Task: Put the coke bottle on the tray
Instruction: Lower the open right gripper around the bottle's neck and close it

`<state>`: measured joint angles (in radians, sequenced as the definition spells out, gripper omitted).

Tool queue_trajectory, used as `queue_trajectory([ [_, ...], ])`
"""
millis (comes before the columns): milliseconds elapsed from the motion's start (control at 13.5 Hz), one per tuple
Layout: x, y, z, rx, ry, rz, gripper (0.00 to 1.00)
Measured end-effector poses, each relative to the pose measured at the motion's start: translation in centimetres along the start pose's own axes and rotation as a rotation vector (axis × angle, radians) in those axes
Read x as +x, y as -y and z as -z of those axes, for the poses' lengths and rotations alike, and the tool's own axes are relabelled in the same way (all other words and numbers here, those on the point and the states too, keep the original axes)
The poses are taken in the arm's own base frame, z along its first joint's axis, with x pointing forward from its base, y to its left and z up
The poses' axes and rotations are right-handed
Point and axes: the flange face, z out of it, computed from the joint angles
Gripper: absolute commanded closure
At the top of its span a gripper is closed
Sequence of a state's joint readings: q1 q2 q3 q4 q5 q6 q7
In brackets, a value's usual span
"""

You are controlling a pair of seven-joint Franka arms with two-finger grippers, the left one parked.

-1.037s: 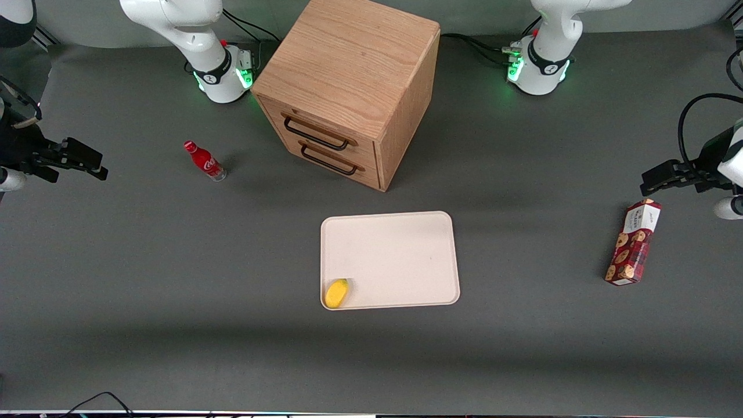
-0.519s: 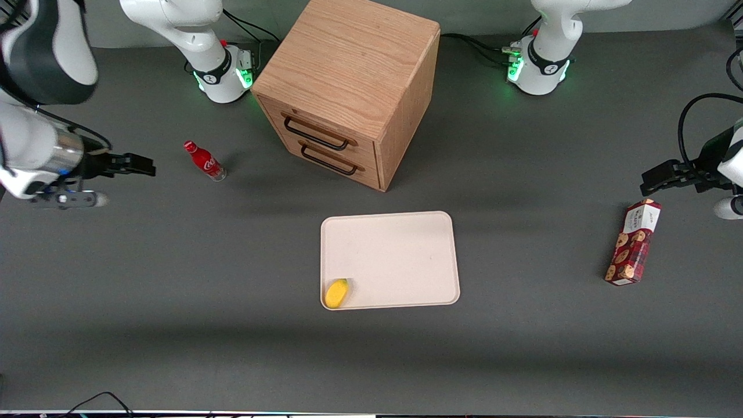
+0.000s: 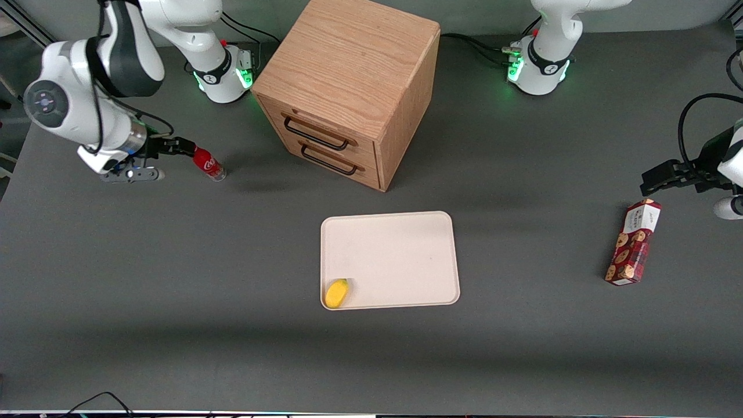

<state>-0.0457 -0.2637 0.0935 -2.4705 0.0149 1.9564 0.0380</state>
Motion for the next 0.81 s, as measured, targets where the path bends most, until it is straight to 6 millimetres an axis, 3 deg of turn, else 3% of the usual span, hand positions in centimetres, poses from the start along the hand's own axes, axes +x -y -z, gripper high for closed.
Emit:
queue_trajectory([
  [296, -2.8, 0.2, -5.5, -0.013, -0.026, 0.008, 0.0],
  [519, -3.3, 0.2, -7.0, -0.019, -0.04, 0.013, 0.03],
  [815, -3.3, 0.2, -7.1, -0.025, -0.042, 0.018, 0.58],
])
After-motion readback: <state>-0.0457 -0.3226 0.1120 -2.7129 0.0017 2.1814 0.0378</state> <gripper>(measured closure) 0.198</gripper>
